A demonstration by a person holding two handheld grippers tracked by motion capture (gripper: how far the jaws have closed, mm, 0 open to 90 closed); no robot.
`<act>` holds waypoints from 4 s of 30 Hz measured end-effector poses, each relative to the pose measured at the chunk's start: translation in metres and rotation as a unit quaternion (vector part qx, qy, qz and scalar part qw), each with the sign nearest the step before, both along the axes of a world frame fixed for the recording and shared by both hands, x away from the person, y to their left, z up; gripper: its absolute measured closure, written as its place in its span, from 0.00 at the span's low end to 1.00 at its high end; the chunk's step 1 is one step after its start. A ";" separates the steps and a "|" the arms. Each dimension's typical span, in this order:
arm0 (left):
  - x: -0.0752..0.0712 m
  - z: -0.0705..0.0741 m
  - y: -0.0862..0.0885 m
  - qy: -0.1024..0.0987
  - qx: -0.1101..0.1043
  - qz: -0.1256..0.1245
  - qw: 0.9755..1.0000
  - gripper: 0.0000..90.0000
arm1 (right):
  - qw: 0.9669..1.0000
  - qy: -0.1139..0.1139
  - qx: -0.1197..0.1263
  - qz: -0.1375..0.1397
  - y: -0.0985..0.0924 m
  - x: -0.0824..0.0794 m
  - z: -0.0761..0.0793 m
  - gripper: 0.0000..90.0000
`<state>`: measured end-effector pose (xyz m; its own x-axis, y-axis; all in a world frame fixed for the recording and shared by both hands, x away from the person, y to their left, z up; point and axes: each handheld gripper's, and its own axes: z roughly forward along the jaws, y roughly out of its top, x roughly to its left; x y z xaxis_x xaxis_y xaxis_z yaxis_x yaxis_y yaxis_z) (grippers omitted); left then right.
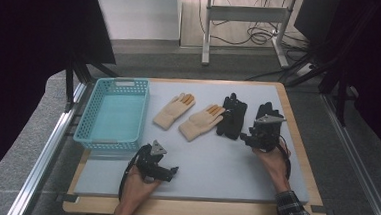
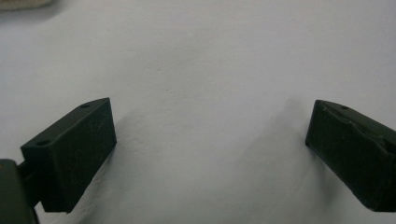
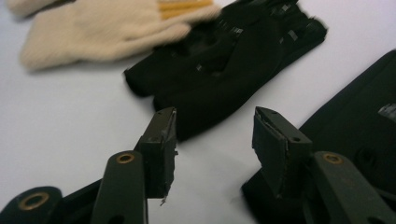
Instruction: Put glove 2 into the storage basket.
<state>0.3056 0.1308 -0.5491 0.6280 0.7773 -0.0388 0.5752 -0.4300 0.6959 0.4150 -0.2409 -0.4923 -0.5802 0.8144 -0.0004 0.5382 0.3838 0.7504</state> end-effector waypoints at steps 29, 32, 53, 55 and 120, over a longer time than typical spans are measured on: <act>0.000 0.000 0.000 0.000 0.000 0.000 1.000 0.02 | 0.995 0.081 -0.014 -0.060 0.037 0.089 -0.021 0.79; 0.000 0.000 0.000 0.000 0.000 0.000 1.000 0.02 | 0.995 0.073 -0.013 -0.060 0.037 0.085 -0.021 0.88; 0.000 0.000 0.000 0.000 0.001 0.000 1.000 0.02 | 0.997 0.028 0.050 -0.042 0.009 0.033 0.040 0.90; 0.000 0.000 0.000 0.000 0.001 0.000 1.000 0.02 | 0.998 0.024 0.056 -0.026 0.011 0.021 0.049 0.90; 0.000 0.000 0.000 0.001 0.000 0.001 1.000 0.02 | 0.994 -0.011 -0.007 -0.108 -0.078 0.020 0.004 0.56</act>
<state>0.3057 0.1308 -0.5492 0.6266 0.7783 -0.0399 0.5768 -0.4287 0.6953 0.4348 -0.3184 -0.4882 -0.3922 0.9196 -0.0231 0.5919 0.2715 0.7589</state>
